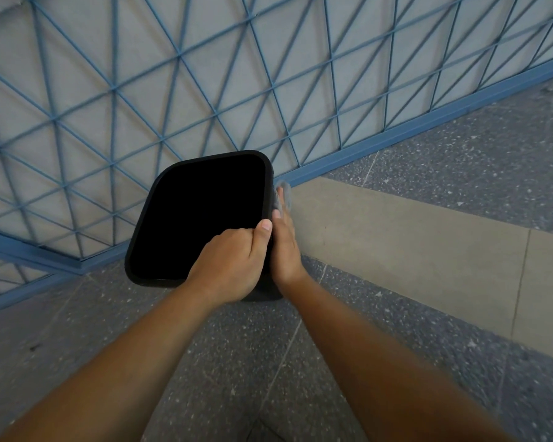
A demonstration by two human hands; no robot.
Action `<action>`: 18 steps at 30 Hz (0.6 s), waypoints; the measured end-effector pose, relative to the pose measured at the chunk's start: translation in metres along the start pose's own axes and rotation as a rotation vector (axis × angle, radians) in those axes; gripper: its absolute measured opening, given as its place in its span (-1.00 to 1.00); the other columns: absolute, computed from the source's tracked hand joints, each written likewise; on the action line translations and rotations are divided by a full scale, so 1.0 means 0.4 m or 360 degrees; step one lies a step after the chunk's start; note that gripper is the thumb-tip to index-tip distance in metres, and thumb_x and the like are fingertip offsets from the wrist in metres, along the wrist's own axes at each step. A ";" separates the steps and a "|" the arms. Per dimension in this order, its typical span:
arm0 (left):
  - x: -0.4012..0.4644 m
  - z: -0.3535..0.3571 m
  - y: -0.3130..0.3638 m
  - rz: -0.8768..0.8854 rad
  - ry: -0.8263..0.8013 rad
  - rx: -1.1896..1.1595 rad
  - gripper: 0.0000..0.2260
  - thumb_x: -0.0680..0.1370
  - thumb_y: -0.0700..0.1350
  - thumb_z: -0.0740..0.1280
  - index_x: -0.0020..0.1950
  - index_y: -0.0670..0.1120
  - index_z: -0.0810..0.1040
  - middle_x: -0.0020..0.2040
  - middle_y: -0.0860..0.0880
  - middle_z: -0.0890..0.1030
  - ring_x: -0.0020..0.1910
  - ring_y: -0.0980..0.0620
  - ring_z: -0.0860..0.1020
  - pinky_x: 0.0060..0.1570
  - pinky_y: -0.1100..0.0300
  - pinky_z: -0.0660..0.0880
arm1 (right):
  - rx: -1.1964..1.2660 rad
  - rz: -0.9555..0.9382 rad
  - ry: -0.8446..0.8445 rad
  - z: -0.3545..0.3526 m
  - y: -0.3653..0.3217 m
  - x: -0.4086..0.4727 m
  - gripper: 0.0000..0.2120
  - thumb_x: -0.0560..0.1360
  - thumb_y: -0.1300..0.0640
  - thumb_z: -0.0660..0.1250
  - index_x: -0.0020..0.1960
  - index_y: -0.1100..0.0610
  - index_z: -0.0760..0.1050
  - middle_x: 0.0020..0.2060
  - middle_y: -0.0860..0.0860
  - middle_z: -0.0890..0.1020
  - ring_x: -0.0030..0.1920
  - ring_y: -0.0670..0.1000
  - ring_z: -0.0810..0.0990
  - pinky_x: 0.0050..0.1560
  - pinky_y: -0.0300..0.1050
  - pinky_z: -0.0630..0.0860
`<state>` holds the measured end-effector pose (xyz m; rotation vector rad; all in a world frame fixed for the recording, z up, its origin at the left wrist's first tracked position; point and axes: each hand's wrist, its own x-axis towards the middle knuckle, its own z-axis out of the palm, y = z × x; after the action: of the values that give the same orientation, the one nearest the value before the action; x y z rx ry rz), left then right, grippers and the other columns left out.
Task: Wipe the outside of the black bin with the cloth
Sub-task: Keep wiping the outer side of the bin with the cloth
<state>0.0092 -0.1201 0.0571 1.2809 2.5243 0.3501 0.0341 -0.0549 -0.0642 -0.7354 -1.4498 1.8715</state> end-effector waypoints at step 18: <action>-0.004 0.001 0.000 0.0025 0.0016 0.0027 -0.48 0.70 0.10 -0.03 -0.43 -0.02 0.34 -0.45 0.02 0.47 -0.39 0.08 0.48 -0.27 0.10 0.29 | 0.0035 0.0178 0.0037 -0.011 0.091 0.015 -0.22 0.58 -0.44 -0.04 0.70 -0.09 0.14 0.72 -0.02 0.16 0.74 0.01 0.02 0.73 0.25 -0.03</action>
<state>0.0102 -0.1213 0.0571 1.3088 2.5324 0.3405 0.0281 -0.0541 -0.1011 -0.8404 -1.3972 1.9533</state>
